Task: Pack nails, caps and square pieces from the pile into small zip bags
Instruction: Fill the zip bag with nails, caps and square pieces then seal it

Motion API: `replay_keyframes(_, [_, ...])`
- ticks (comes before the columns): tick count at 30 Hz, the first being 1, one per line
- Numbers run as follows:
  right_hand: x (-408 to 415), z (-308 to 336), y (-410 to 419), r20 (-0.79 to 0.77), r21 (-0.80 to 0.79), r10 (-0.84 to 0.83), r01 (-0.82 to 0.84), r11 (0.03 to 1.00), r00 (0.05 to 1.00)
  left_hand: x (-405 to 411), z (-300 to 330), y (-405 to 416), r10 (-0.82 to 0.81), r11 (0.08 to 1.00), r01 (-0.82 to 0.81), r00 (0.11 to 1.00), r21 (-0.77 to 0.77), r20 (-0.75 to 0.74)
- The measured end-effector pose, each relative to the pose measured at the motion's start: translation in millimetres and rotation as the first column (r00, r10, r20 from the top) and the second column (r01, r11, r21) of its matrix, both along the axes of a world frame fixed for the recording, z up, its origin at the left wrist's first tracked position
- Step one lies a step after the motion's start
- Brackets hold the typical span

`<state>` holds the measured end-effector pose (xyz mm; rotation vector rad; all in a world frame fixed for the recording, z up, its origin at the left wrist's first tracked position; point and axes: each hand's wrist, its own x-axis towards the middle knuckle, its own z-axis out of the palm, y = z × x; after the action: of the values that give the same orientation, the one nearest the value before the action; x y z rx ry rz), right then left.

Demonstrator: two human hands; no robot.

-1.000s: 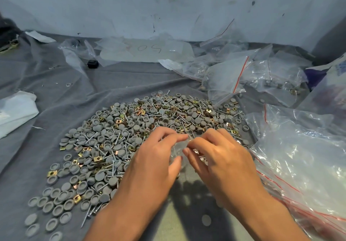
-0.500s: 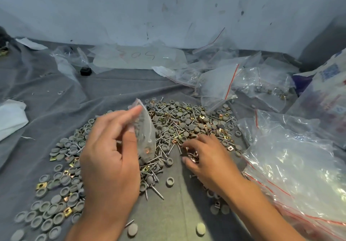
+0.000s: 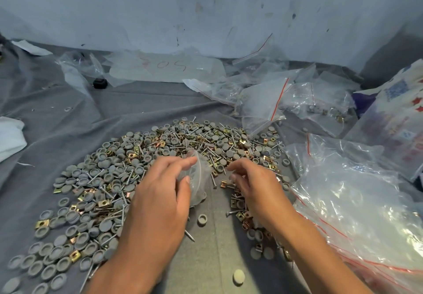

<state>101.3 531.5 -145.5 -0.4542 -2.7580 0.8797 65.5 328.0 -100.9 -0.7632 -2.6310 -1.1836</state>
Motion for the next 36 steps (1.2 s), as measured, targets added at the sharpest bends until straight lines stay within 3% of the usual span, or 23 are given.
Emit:
replay_keyframes(2, [1, 10, -1, -0.08, -0.295, -0.023, -0.001, 0.956, 0.997, 0, -1, 0, -0.002, 1.0, 0.002, 1.0, -0.004, 0.007])
replay_keyframes(4, [2, 22, -3, -0.128, -0.602, -0.073, -0.019, 0.798, 0.989, 0, -2, 0, -0.004, 1.0, 0.005, 1.0, -0.014, 0.011])
replay_keyframes(5, [3, 26, -3, -0.129, -0.676, -0.083, -0.026, 0.736, 0.988, 0, -3, 0, -0.007, 1.0, 0.007, 1.0, -0.022, 0.013])
replay_keyframes(6, [3, 28, -3, -0.129, -0.676, -0.076, -0.032, 0.736, 0.989, 0, -4, 1, -0.01, 0.999, 0.011, 1.0, -0.033, 0.014])
replay_keyframes(9, [3, 23, -3, -0.117, -0.377, -0.019, -0.027, 0.926, 0.993, 0, -7, 2, -0.024, 0.998, 0.025, 1.0, -0.065, 0.016])
replay_keyframes(14, [-4, 6, -7, -0.111, 0.086, 0.057, -0.048, 0.995, 0.992, -2, -9, 2, -0.038, 0.997, 0.039, 0.999, -0.073, 0.015])
replay_keyframes(22, [-3, 0, -8, 0.018, 0.194, 0.122, -0.124, 0.973, 0.992, -1, -11, 2, -0.068, 0.994, 0.069, 0.998, -0.08, 0.01])
replay_keyframes(25, [0, 9, -9, -0.107, 0.077, 0.106, -0.098, 0.992, 0.989, 0, -13, 3, -0.099, 0.992, 0.101, 0.995, -0.079, 0.021])
replay_keyframes(27, [4, 23, -10, -0.307, -0.072, 0.064, -0.09, 0.993, 0.95, 0, -14, 3, -0.117, 0.989, 0.119, 0.993, -0.087, 0.026])
replay_keyframes(29, [9, 39, -15, -0.495, -0.143, 0.092, -0.186, 0.972, 0.864, 0, -15, 3, -0.131, 0.986, 0.133, 0.991, -0.1, 0.026])
replay_keyframes(32, [16, 50, -28, -0.59, 0.021, 0.253, -0.298, 0.954, 0.767, 1, -15, 4, -0.151, 0.98, 0.153, 0.988, -0.128, 0.023])
replay_keyframes(36, [19, 42, -34, -0.523, 0.132, 0.316, -0.291, 0.948, 0.792, 2, -16, 5, -0.162, 0.98, 0.163, 0.987, -0.113, 0.018])
